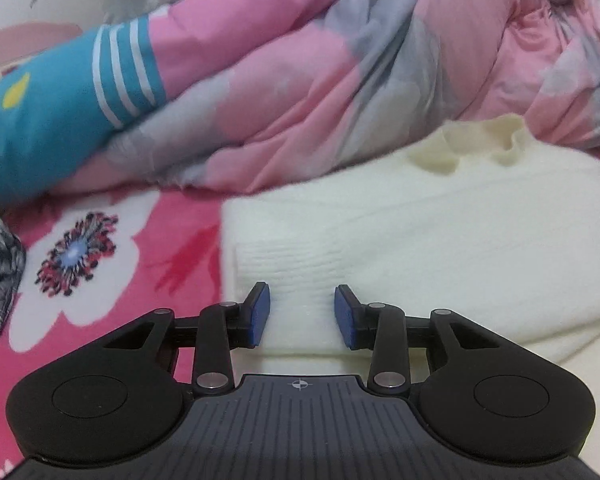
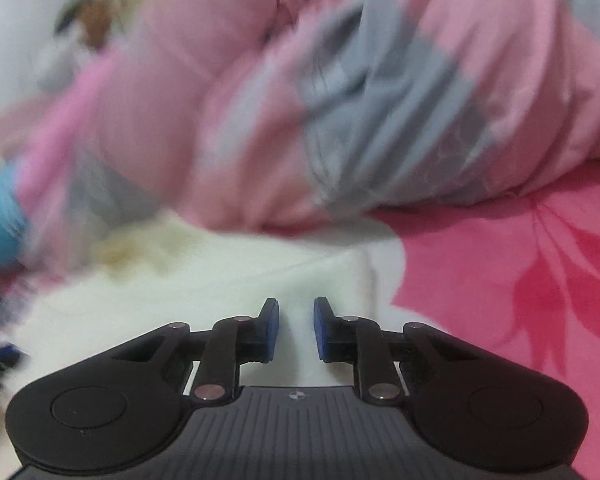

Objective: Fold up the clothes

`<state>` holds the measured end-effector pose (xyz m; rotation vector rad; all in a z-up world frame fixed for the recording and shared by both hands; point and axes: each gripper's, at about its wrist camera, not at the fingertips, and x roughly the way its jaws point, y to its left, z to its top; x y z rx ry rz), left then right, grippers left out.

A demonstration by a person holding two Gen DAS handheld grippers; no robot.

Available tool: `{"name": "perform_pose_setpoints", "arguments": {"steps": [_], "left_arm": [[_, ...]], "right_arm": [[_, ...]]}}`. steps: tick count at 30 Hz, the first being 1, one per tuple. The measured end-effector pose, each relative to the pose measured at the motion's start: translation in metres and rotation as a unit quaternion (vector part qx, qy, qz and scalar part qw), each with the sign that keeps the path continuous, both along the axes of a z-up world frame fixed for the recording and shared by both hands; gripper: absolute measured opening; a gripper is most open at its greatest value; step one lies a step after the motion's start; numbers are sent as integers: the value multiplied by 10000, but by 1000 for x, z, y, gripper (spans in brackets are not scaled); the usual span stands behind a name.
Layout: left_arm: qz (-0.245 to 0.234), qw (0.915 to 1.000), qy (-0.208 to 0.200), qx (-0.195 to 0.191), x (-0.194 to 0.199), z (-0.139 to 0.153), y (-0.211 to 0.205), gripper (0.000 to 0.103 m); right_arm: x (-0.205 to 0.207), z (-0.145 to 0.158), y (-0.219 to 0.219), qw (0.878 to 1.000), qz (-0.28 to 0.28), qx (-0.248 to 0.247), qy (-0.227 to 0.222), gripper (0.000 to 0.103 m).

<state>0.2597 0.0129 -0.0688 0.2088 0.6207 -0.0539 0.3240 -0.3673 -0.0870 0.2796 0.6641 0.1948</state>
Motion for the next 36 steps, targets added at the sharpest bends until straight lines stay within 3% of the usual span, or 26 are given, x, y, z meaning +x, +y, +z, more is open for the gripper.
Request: {"name": "perform_pose_setpoints", "arguments": {"steps": [5, 7, 9, 12, 14, 16, 19, 22, 23, 25, 28, 32, 34, 36], "left_arm": [[-63, 10000, -55, -30, -4, 1, 4, 37], [-77, 9999, -68, -62, -5, 1, 6, 37], [-58, 9999, -73, -73, -5, 2, 5, 37], [-89, 9999, -67, -113, -6, 2, 7, 37], [-115, 9998, -67, -149, -6, 2, 9, 37], [-123, 9998, -76, -159, -6, 1, 10, 37], [-147, 9998, -95, -130, -6, 1, 9, 37], [-258, 9994, -176, -117, -15, 6, 12, 37], [-295, 9993, -203, -113, -17, 8, 12, 37], [-425, 9989, -215, -45, -23, 9, 13, 37], [-492, 9984, -141, 225, -24, 3, 9, 38], [-501, 9984, -195, 182, -33, 18, 10, 38], [-621, 9975, -308, 162, -43, 23, 10, 38], [-741, 9965, -212, 311, -46, 17, 5, 38]], "right_arm": [[-21, 27, -2, 9995, 117, 51, -303, 20], [-12, 17, 7, 9983, 56, -556, -137, 20], [-4, 2, 6, 9969, 209, -746, -144, 19], [-18, 27, -1, 9993, -2, -380, 34, 21], [-44, 43, 8, 9973, 440, -545, -241, 21], [-66, 43, 25, 9894, 1006, -1017, -259, 21], [-75, 12, 38, 9763, 1332, -1685, -249, 21], [-82, 34, 27, 9871, 963, -1276, -67, 22], [-93, 41, 31, 9857, 1070, -1287, -201, 22], [-112, 46, 40, 9802, 1322, -1417, -408, 22], [-108, 10, 56, 9719, 1439, -1863, -98, 22], [-110, 32, 61, 9787, 1055, -1761, -68, 21], [-122, 44, 78, 9701, 1213, -2070, -371, 21], [-119, 33, 94, 9669, 1345, -2152, -261, 22]]}}
